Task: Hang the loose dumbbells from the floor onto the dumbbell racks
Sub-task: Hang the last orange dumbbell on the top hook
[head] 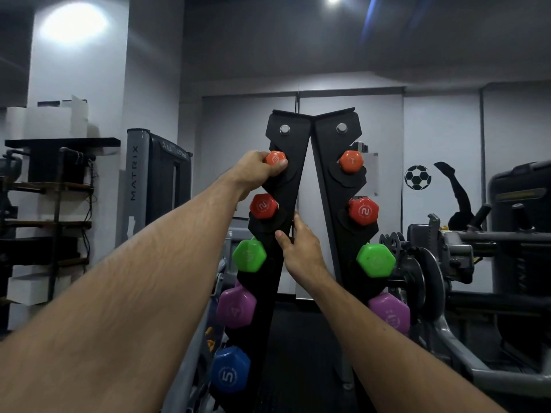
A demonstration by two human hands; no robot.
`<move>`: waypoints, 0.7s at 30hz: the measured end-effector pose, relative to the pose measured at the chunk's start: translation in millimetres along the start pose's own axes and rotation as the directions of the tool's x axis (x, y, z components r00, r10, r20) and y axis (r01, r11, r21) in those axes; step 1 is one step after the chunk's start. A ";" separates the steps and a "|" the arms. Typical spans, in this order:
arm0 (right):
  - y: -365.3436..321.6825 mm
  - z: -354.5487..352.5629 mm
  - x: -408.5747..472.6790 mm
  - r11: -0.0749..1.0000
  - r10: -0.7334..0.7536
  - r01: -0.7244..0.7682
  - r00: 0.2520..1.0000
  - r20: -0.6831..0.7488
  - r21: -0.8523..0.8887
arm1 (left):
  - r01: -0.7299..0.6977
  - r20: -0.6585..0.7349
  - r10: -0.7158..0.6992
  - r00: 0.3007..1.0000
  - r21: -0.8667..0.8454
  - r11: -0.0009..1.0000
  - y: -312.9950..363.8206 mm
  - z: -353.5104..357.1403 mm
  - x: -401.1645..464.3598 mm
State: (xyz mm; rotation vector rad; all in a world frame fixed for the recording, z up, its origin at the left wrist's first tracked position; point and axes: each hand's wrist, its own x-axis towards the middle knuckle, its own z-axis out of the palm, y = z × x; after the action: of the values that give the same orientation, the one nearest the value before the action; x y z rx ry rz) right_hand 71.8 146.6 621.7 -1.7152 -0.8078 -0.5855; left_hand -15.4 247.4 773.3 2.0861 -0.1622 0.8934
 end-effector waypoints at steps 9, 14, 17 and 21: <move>-5.3 -10.6 0.2 0.999 -0.005 0.006 1.000 0.030 -0.041 | -0.028 -0.074 0.019 0.997 -0.118 0.993 -2.8 3.7 -6.9; -7.1 -12.9 -2.6 0.998 -0.006 0.009 0.999 0.036 -0.067 | -0.038 -0.074 0.030 0.997 -0.102 0.994 -3.2 7.4 -8.0; -7.1 -14.7 -4.9 0.998 -0.010 0.013 0.999 0.037 -0.069 | -0.031 -0.077 0.021 0.997 -0.134 0.990 -7.0 7.6 -6.5; -10.9 -22.2 -16.5 0.995 -0.036 0.040 0.998 0.049 -0.086 | -0.032 -0.100 0.018 0.995 -0.140 0.990 -12.8 11.7 -5.9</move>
State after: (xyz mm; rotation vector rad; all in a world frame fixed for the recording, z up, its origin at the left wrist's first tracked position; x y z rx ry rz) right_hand 53.1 123.4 622.6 -1.8023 -0.8616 -0.6153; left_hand -8.2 245.8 756.6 1.9084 -0.1938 0.9700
